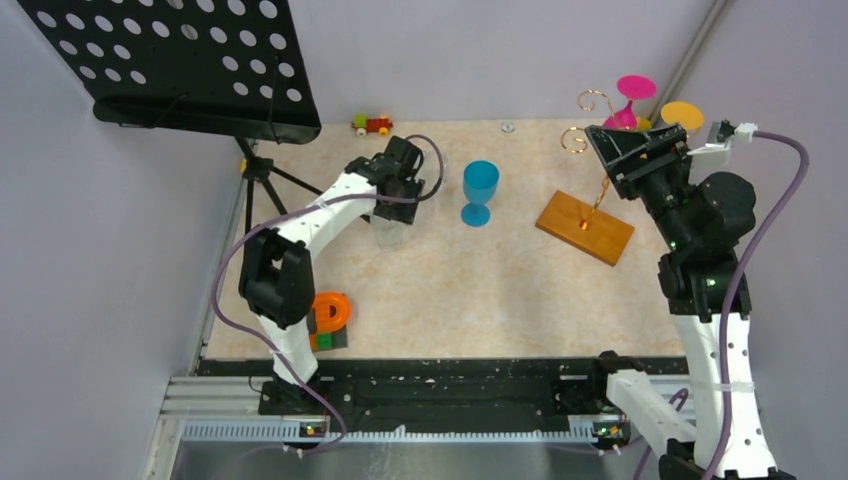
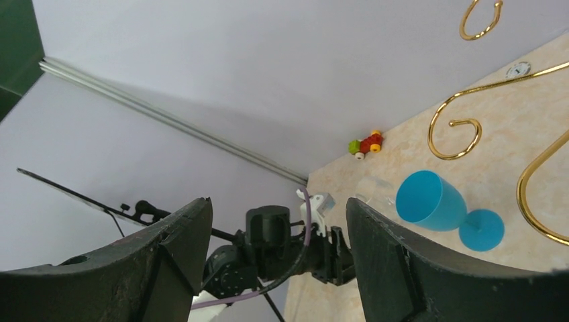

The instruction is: Take the wine glass off the wine glass rack

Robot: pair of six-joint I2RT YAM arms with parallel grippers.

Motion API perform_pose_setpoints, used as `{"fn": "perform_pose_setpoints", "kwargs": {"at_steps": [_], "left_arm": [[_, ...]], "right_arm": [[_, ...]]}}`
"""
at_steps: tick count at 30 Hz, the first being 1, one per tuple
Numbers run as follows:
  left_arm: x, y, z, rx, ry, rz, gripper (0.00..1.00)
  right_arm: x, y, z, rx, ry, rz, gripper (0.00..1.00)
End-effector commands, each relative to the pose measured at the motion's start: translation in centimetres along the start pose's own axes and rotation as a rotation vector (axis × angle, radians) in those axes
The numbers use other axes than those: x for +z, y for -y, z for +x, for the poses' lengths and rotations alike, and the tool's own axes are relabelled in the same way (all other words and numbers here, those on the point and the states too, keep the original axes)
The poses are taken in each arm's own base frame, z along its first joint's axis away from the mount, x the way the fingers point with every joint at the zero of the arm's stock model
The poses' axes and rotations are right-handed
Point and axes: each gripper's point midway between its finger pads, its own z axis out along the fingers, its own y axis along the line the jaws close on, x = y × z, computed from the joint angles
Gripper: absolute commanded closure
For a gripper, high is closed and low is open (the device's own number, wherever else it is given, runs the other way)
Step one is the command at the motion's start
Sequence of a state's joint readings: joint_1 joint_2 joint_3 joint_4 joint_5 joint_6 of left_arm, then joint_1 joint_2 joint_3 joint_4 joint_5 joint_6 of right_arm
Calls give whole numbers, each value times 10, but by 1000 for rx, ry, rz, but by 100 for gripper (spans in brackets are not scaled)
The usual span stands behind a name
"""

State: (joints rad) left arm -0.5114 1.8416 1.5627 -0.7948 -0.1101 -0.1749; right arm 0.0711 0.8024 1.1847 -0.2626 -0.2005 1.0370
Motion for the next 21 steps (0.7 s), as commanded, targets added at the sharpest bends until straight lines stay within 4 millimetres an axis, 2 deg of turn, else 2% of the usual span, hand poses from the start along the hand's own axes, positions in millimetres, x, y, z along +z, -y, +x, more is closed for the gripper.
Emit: {"fn": "perform_pose_setpoints", "kwargs": {"at_steps": [1,5,10,11,13,16,19,21], "left_arm": [[-49,-4,-43,1,154,6,48],[-82,10,-62,16,239,96,42],[-133,35,-84,18,402,270,35],[-143,41,-86,21,435,312,33],[-161,58,-87,45,488,424,29],[-181,72,-87,61,551,521,24],[-193,81,-83,77,581,587,21],[-199,84,-81,78,592,610,20]], "right_arm": [[-2,-27,-12,-102,0,-53,27],[4,-26,-24,-233,18,-10,27],[7,3,-83,-431,258,216,29],[4,3,-98,-465,311,263,29],[9,7,-113,-526,338,332,29],[21,14,-128,-615,320,419,27],[41,34,-139,-629,236,474,25],[49,52,-149,-571,191,470,31]]}}
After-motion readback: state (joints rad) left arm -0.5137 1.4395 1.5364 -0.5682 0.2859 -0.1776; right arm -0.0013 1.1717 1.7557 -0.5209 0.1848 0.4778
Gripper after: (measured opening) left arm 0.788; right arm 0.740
